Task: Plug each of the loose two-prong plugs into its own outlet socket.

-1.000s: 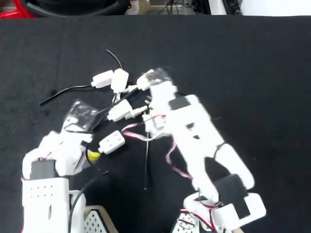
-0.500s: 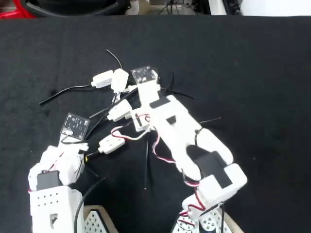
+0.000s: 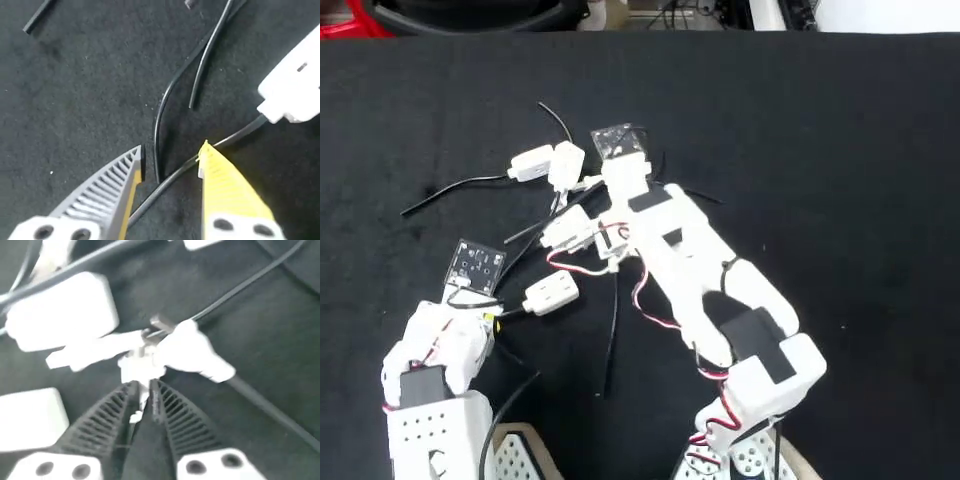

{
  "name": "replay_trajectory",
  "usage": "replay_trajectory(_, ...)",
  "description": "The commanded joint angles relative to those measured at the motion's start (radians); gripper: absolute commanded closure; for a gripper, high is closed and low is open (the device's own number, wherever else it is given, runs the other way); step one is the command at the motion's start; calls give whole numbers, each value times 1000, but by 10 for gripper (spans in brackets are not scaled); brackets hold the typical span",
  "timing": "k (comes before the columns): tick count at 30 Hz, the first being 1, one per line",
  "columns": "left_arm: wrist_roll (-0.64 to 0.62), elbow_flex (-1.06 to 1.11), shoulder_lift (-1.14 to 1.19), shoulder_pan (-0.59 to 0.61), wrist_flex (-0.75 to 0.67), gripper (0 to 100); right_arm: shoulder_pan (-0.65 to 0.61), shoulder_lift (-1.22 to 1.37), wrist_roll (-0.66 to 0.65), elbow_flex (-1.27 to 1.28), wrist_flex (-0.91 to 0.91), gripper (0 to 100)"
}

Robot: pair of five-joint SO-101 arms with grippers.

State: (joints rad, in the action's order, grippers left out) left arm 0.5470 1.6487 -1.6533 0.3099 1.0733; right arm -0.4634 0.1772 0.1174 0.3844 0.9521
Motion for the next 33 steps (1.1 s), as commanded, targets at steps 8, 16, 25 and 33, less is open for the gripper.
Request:
replay_trajectory(8,-3,18,-72,-1,12,811,-3,25,-89,-96,89,987)
replay_trajectory(16,-5,18,-74,-1,14,811,-5,107,97,-145,68,823)
replay_trajectory(25,-5,19,-75,-1,14,811,-15,131,75,-150,34,924)
replay_trajectory(33,-5,19,-75,-1,14,811,-44,130,75,-148,12,989)
